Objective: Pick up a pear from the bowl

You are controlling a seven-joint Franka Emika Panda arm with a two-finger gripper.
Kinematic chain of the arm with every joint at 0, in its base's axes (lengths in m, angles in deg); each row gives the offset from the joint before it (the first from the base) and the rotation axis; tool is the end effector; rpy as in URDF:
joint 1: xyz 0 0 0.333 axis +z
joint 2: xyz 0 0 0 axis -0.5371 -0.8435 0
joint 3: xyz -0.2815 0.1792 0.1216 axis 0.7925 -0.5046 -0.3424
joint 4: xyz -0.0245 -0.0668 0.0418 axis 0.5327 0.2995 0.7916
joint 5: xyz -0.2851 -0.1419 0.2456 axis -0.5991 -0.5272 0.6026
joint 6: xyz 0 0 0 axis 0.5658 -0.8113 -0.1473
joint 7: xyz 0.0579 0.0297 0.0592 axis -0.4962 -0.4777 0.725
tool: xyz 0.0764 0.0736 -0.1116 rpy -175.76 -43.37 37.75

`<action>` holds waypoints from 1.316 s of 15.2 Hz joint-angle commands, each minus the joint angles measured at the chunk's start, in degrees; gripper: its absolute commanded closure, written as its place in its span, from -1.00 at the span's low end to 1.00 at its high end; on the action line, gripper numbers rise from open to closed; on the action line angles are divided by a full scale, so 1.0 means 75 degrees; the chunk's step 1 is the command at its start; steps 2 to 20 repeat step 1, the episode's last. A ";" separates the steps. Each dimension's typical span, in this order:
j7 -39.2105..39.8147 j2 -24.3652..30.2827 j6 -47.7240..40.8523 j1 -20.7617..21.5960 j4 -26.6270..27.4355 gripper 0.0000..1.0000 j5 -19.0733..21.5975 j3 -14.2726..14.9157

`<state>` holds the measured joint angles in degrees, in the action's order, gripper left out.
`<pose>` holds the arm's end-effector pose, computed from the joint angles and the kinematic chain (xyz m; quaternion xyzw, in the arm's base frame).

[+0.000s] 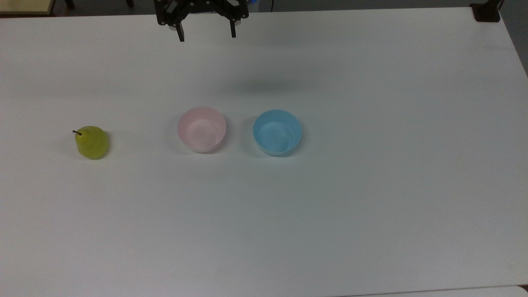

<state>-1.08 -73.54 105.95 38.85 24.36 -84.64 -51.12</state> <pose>0.5980 0.0079 0.5924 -0.9978 -0.0586 -0.0267 0.0127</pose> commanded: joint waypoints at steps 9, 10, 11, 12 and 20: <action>-0.0108 0.0229 0.0232 0.0148 0.0315 -1.00 0.0164 0.0170; -0.0108 0.0229 0.0232 0.0148 0.0315 -1.00 0.0164 0.0170; -0.0108 0.0229 0.0232 0.0148 0.0315 -1.00 0.0164 0.0170; -0.0108 0.0229 0.0232 0.0148 0.0315 -1.00 0.0164 0.0170; -0.0108 0.0229 0.0232 0.0148 0.0315 -1.00 0.0164 0.0170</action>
